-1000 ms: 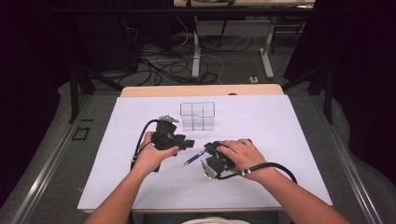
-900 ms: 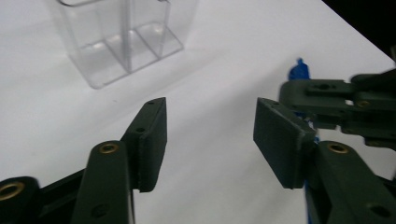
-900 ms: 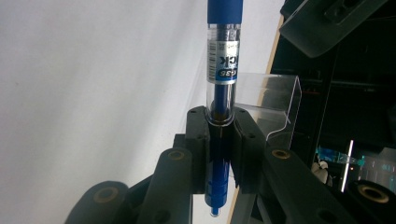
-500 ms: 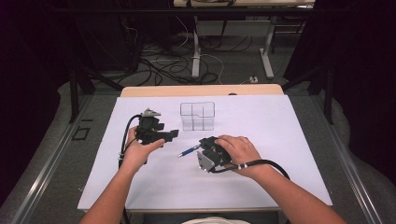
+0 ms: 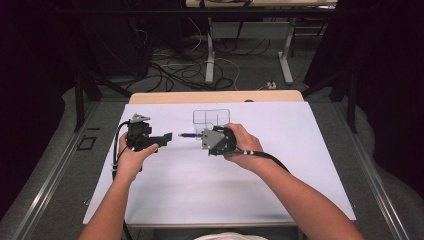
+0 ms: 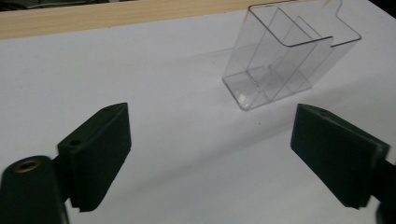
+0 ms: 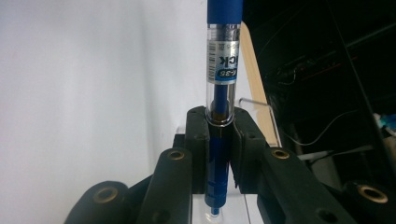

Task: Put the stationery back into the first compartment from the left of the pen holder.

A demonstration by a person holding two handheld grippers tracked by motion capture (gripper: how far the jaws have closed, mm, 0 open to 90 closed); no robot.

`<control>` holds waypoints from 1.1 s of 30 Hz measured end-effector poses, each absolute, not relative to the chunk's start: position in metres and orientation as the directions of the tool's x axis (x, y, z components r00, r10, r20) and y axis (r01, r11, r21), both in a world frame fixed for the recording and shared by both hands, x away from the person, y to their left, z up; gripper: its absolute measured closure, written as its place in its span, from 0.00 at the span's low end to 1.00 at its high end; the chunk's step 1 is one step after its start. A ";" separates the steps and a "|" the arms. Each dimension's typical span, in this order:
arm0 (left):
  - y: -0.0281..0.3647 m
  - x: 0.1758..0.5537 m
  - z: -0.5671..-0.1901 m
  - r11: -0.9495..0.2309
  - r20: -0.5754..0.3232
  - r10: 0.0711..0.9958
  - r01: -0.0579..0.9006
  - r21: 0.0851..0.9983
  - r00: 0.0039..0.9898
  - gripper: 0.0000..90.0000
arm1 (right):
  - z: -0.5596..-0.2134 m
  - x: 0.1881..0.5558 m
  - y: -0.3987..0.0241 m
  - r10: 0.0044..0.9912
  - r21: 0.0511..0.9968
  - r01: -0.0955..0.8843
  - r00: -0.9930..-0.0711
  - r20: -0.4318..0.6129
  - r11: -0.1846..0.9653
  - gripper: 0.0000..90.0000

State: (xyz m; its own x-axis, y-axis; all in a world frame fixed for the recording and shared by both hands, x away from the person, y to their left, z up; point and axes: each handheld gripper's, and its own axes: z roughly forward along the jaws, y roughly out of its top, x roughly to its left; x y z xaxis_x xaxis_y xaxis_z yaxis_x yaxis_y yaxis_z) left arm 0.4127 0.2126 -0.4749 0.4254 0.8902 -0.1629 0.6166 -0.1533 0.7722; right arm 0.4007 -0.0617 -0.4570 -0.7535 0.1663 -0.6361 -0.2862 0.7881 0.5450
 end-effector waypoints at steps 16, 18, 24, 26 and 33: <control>0.224 0.415 -0.481 -0.143 -0.121 0.922 0.615 0.776 0.368 0.00 | -0.444 0.459 -0.042 0.457 0.811 -0.029 -0.814 -0.358 0.584 0.88; 0.223 0.414 -0.481 -0.149 -0.118 0.920 0.613 0.776 0.373 0.00 | -0.444 0.465 -0.043 0.491 0.833 0.008 -0.811 -0.318 0.553 0.88; 0.220 0.415 -0.484 -0.177 -0.096 0.916 0.610 0.772 0.389 0.00 | -0.450 0.481 -0.045 0.583 0.896 0.106 -0.791 -0.187 0.431 0.88; 0.219 0.415 -0.485 -0.183 -0.090 0.917 0.612 0.769 0.388 0.00 | -0.453 0.485 -0.046 0.606 0.912 0.129 -0.782 -0.148 0.389 0.88; 0.217 0.416 -0.486 -0.191 -0.089 0.914 0.613 0.766 0.396 0.00 | -0.461 0.493 -0.046 0.669 0.941 0.201 -0.743 -0.036 0.274 0.88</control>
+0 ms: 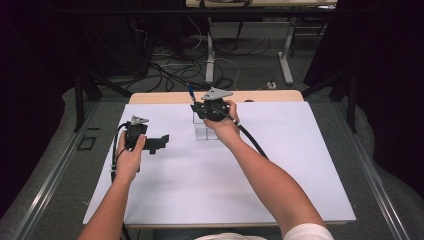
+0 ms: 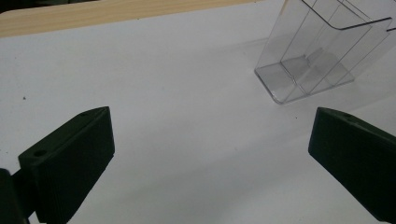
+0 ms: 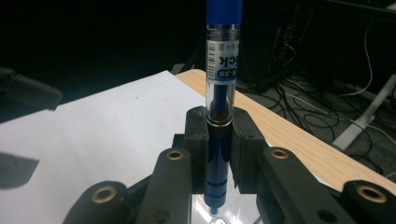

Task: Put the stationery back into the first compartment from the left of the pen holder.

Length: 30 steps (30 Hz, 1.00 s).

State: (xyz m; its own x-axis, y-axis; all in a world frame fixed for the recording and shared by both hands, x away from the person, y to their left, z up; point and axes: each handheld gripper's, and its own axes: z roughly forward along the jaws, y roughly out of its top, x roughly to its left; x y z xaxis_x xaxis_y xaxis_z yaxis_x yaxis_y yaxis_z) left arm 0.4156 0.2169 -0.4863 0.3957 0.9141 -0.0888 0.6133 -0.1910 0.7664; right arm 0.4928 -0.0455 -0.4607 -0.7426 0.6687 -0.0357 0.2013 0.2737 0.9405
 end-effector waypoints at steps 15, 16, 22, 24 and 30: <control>0.217 0.416 -0.486 -0.192 -0.094 0.912 0.616 0.764 0.400 0.00 | -0.480 0.495 -0.036 0.708 0.901 0.282 -0.705 -0.038 0.330 0.87; 0.217 0.416 -0.486 -0.191 -0.095 0.912 0.617 0.764 0.400 0.00 | -0.480 0.496 -0.036 0.708 0.900 0.281 -0.705 -0.042 0.333 0.87; 0.218 0.416 -0.487 -0.185 -0.101 0.912 0.618 0.764 0.398 0.00 | -0.478 0.494 -0.039 0.711 0.907 0.269 -0.702 -0.047 0.325 0.69; 0.218 0.416 -0.486 -0.186 -0.100 0.912 0.618 0.763 0.398 0.00 | -0.476 0.492 -0.042 0.717 0.911 0.265 -0.696 -0.046 0.316 0.60; 0.220 0.416 -0.486 -0.172 -0.112 0.912 0.617 0.768 0.394 0.00 | -0.465 0.478 -0.060 0.738 0.923 0.267 -0.674 -0.025 0.276 0.42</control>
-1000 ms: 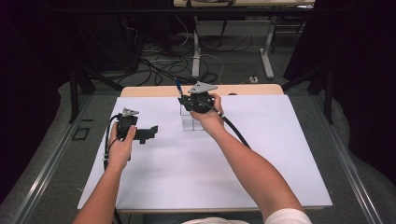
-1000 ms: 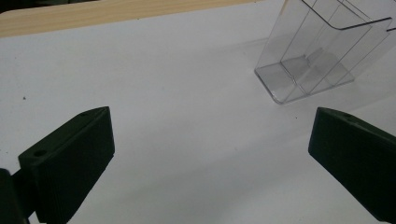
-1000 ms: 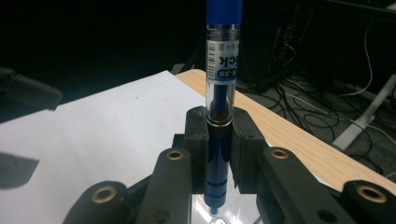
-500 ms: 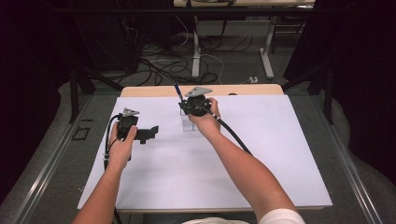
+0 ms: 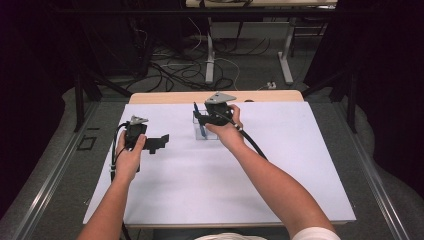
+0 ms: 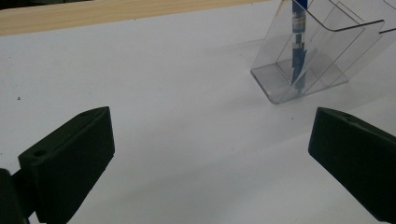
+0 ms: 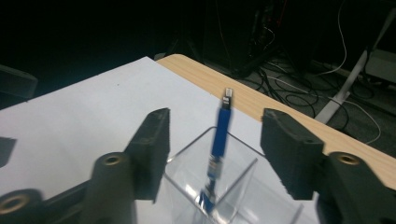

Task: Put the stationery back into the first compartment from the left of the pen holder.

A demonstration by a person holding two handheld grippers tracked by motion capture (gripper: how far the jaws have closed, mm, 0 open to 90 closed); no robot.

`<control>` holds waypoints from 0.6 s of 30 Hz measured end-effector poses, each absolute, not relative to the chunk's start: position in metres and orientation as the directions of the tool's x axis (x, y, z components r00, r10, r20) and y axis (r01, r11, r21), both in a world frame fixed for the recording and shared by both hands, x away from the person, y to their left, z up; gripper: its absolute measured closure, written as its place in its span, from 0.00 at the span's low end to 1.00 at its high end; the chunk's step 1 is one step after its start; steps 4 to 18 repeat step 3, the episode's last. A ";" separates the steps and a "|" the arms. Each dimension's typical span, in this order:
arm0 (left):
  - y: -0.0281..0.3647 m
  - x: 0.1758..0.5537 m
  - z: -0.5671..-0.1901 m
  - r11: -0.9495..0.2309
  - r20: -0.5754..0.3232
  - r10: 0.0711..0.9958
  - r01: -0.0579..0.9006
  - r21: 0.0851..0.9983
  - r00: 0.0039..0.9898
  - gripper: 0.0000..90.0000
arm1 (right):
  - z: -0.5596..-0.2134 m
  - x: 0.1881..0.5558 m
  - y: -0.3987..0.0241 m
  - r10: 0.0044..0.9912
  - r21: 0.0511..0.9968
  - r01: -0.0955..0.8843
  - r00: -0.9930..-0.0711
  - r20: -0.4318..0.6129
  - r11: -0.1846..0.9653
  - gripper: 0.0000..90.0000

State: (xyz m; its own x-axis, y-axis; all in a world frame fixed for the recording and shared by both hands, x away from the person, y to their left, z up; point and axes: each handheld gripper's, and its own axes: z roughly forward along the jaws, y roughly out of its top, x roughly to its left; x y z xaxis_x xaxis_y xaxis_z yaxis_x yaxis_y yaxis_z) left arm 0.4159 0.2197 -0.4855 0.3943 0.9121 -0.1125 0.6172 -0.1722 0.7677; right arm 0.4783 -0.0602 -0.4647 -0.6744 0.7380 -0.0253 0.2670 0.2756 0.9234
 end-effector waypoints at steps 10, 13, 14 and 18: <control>0.221 0.416 -0.485 -0.164 -0.118 0.912 0.614 0.772 0.392 0.00 | -0.459 0.469 -0.073 0.741 0.919 0.295 -0.672 0.004 0.262 0.33; 0.221 0.416 -0.485 -0.164 -0.118 0.912 0.614 0.772 0.392 0.00 | -0.459 0.469 -0.073 0.741 0.919 0.295 -0.672 0.004 0.262 0.33; 0.221 0.416 -0.485 -0.164 -0.118 0.912 0.614 0.772 0.392 0.00 | -0.459 0.469 -0.073 0.741 0.919 0.295 -0.672 0.004 0.262 0.33; 0.221 0.416 -0.485 -0.164 -0.118 0.912 0.614 0.772 0.392 0.00 | -0.459 0.469 -0.073 0.741 0.919 0.295 -0.672 0.004 0.262 0.33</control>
